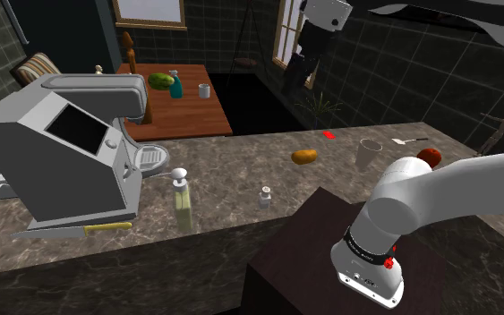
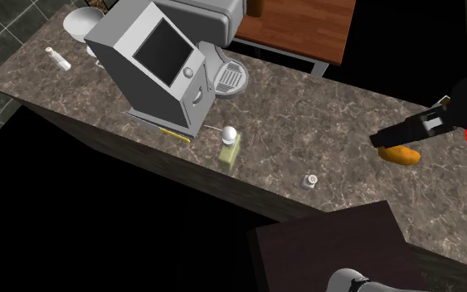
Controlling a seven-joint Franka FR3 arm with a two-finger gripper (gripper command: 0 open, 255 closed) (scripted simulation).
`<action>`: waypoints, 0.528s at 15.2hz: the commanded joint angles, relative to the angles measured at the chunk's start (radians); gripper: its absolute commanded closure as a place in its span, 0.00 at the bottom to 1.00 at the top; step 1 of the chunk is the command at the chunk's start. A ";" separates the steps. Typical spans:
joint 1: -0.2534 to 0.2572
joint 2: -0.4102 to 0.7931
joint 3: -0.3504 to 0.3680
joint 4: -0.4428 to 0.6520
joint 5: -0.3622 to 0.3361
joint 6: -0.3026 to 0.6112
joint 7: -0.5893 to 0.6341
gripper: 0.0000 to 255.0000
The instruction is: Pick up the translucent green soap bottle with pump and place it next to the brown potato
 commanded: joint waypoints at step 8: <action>0.016 0.054 0.147 -0.125 0.046 0.181 0.145 0.00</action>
